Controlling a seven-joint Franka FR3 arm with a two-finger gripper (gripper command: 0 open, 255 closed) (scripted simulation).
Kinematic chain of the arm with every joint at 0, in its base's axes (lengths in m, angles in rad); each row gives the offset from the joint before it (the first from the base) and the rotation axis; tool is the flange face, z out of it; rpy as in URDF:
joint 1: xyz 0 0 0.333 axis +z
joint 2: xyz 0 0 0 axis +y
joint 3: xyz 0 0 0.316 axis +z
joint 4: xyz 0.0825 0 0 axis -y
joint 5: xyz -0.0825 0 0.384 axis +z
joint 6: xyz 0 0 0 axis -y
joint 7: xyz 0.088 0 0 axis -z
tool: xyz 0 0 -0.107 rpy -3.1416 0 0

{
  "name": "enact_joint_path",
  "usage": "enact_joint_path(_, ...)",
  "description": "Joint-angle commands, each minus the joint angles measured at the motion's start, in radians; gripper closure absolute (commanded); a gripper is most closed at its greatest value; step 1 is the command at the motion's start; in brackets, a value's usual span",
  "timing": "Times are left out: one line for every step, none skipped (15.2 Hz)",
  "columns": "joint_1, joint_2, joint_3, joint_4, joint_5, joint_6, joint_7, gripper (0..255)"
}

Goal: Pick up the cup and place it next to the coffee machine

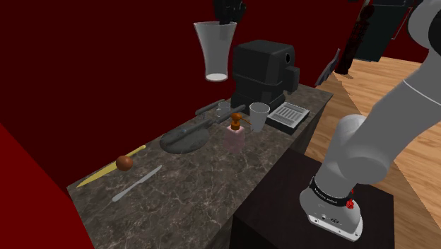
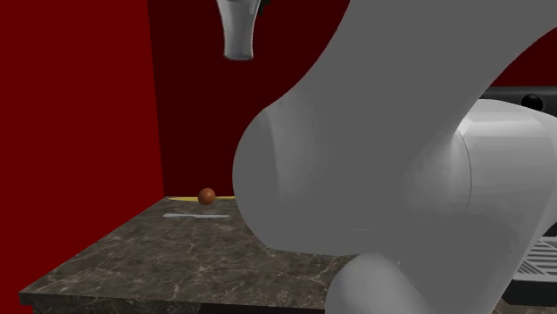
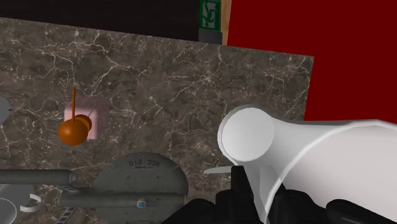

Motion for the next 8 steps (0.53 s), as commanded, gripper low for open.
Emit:
enact_joint_path(0.001,0.016,-0.003,0.047,0.002,-0.031,0.007,255)
enact_joint_path(0.001,0.026,-0.004,0.072,0.004,-0.045,0.011,255)
enact_joint_path(0.001,0.028,-0.004,0.077,0.004,-0.049,0.011,255)
enact_joint_path(-0.007,0.026,-0.022,0.078,0.000,-0.058,-0.014,255)
enact_joint_path(-0.015,0.025,-0.040,0.080,-0.005,-0.068,-0.040,255)
enact_joint_path(-0.024,0.026,-0.059,0.083,-0.009,-0.077,-0.065,255)
enact_joint_path(-0.032,0.028,-0.077,0.087,-0.014,-0.087,-0.091,255)
enact_joint_path(-0.040,0.031,-0.096,0.093,-0.019,-0.096,-0.118,255)
